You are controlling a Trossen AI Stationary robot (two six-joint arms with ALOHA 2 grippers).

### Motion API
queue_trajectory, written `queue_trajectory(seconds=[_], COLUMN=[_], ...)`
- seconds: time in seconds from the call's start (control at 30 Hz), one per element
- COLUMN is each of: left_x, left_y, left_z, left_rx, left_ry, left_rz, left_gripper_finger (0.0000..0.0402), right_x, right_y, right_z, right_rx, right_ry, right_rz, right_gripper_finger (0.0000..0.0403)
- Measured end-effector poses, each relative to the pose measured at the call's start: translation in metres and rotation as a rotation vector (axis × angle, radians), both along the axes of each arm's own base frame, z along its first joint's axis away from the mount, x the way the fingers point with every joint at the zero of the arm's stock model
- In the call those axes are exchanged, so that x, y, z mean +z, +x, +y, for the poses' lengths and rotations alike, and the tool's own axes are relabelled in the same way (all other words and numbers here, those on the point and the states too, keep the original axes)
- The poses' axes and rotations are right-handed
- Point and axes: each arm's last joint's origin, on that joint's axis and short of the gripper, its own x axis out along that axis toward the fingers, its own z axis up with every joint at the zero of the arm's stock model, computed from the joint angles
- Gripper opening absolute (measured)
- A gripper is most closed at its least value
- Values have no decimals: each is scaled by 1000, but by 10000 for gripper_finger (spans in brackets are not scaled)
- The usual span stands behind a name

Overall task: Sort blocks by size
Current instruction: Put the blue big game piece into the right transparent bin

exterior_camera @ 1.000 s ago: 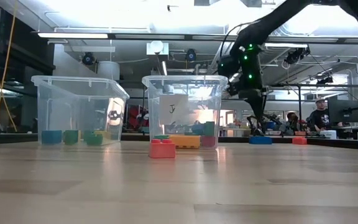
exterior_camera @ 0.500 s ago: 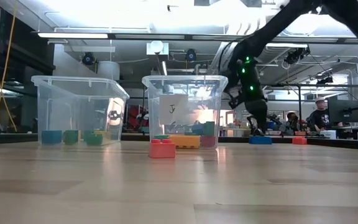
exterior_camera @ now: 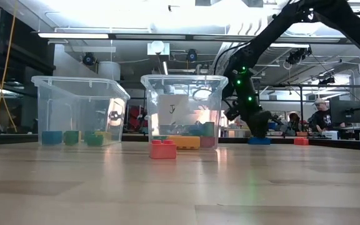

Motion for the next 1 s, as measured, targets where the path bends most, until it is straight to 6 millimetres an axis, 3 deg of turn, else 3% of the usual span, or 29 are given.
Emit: queue_trajectory(seconds=[0.27,0.53,0.7,0.87,1.0], left_x=[1,1,1,1,1], left_y=[-2,-1,-1,-1,-1], left_z=[0,-1,-1,-1,-1], left_rx=[17,0,-7,-14,-21], left_ry=[-33,-12,4,17,29], left_rz=[-7,-5,-4,-3,-1], left_gripper_finger=[273,273,273,273,273], right_x=[-9,-8,-4,17,40], right_y=[-2,8,19,28,23], right_z=[3,28,50,68,70], right_rx=[55,-9,-40,-12,13], right_ry=[27,99,215,221,140], right_rz=[-15,5,-70,-138,-168], right_gripper_finger=[256,255,255,255,255])
